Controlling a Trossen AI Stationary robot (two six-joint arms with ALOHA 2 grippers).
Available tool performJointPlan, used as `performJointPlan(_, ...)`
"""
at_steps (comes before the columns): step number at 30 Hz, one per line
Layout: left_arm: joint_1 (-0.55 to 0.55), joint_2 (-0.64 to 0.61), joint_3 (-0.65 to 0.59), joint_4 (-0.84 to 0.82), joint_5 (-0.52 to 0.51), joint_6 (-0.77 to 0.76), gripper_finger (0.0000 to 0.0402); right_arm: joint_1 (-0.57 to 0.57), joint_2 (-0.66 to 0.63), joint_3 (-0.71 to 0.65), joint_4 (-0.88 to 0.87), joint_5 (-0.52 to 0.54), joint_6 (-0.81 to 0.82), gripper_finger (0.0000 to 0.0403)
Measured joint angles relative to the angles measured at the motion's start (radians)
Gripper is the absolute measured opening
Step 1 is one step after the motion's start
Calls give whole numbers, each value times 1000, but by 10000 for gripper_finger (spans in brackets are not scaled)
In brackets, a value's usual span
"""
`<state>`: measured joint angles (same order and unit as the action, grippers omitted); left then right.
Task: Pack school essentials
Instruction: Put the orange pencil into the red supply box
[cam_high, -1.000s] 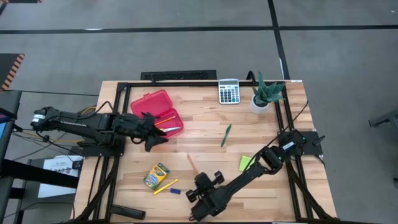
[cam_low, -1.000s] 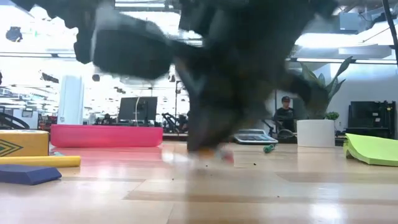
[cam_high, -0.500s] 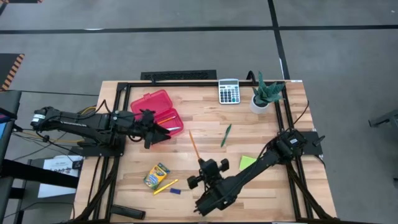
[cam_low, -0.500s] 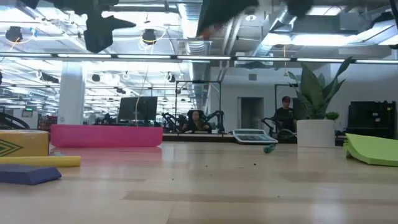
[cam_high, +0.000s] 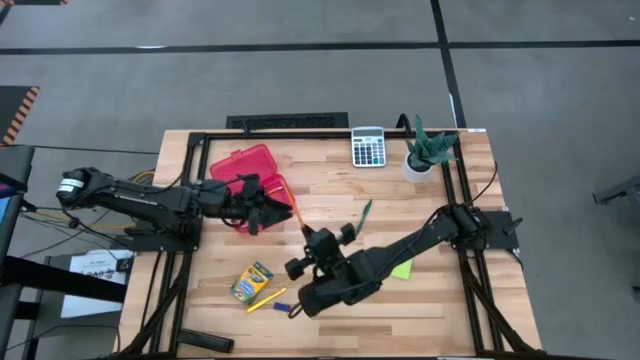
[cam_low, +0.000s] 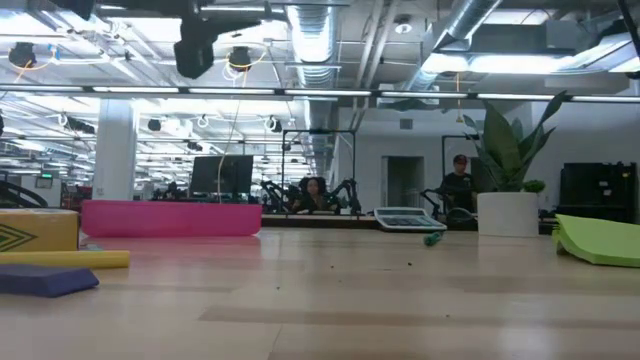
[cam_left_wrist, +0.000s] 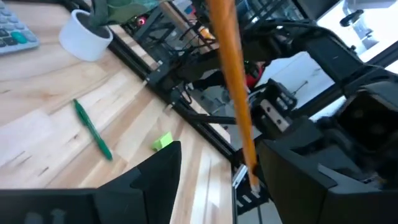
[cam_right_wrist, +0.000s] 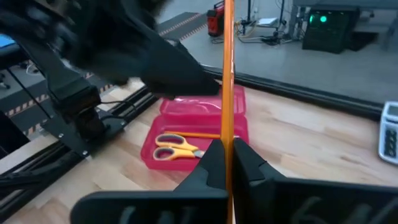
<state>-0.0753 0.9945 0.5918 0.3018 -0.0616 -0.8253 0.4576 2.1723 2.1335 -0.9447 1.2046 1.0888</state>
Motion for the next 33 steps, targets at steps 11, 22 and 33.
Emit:
performJointPlan(11,0,56,-1,153,4,1,198,-29,-1,0,33,-29,-49,7)
performJointPlan(22,0,56,-1,130,-6,16,47,-36,-2,0,50,-29,-70,10)
performJointPlan(33,6,45,-1,119,-2,20,14,-28,-6,0,6,-43,-69,50)
